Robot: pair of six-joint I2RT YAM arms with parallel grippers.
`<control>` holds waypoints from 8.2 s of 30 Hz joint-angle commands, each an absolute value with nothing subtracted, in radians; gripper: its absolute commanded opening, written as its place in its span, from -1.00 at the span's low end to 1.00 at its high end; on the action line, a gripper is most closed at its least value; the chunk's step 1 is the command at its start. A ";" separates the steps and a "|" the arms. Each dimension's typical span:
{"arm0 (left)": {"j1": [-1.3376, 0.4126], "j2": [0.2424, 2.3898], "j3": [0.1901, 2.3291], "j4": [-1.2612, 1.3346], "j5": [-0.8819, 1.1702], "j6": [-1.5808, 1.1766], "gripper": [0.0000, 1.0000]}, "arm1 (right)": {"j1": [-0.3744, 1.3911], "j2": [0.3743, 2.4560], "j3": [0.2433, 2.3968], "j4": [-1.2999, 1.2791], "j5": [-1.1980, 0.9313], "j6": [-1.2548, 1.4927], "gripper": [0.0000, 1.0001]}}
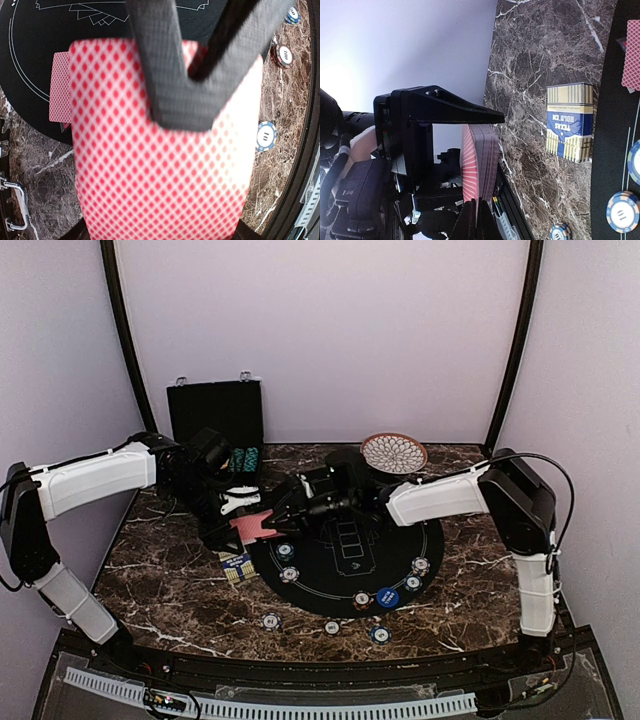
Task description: Distribute texas hold em gaming equipment
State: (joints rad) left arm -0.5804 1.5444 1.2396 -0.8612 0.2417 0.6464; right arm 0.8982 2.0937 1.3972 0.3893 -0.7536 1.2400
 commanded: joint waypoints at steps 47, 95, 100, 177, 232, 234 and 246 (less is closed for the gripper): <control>-0.566 1.510 1.223 -0.885 0.241 0.649 -0.72 | 0.453 2.368 1.923 -0.365 -0.518 0.736 -0.87; -0.567 1.517 1.256 -0.872 0.263 0.626 -0.73 | 0.687 1.921 1.357 -0.015 -0.568 0.843 0.52; -0.568 1.523 1.266 -0.870 0.269 0.622 -0.73 | 0.790 1.906 1.254 0.190 -0.643 0.972 0.55; -0.568 1.551 1.309 -0.893 0.296 0.615 -0.75 | 0.894 2.112 1.427 0.237 -0.670 1.073 0.24; -0.568 1.557 1.273 -0.883 0.252 0.626 -0.75 | 0.912 2.096 1.450 0.386 -0.696 1.194 -0.36; -0.568 1.558 1.271 -0.881 0.250 0.626 -0.75 | 0.915 2.093 1.450 0.385 -0.699 1.198 -0.43; -0.567 1.557 1.263 -0.883 0.244 0.627 -0.75 | 0.928 2.084 1.436 0.394 -0.714 1.207 -0.87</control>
